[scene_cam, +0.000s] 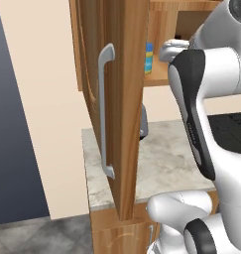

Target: Move the mayonnaise and condiment bottle from the cabinet to the dining counter.

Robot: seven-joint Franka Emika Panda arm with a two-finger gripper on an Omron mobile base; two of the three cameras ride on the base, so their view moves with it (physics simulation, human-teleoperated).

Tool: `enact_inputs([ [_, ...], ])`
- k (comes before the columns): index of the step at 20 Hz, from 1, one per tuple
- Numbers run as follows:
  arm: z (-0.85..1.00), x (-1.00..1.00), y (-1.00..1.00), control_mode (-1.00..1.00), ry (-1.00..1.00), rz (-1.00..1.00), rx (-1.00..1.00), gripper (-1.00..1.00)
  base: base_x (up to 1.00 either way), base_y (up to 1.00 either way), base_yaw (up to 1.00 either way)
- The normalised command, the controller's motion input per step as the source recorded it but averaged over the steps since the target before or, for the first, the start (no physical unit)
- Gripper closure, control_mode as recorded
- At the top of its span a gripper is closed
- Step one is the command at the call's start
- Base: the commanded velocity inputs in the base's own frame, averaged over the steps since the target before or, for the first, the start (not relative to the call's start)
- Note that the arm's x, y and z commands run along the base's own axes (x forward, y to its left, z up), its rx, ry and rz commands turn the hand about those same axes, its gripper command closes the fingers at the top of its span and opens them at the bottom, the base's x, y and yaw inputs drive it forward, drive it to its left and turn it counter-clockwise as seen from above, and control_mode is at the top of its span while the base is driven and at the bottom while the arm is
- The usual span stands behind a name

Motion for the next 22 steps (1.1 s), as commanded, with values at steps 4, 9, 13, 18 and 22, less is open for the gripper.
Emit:
enact_inputs([
  [4, 0.11, 0.06, 0.0, -1.0, 0.0, 0.0, 0.0, -1.0, 0.0, 0.0, 0.0],
  [9, 0.06, 0.21, 0.0, -1.0, 0.0, 0.05, 0.01, -1.0, 0.0, 0.0, 0.0],
  [13, 0.04, 0.24, 0.0, -1.0, 0.0, 0.12, 0.0, -1.0, 0.0, 0.0, 0.0],
  [18, 0.0, 0.17, 0.0, -1.0, 0.0, 0.07, 0.0, -1.0, 0.0, 0.0, 0.0],
  [22, 0.0, 0.18, 0.0, -1.0, 0.0, 0.06, 0.0, -1.0, 0.0, 0.0, 0.0],
])
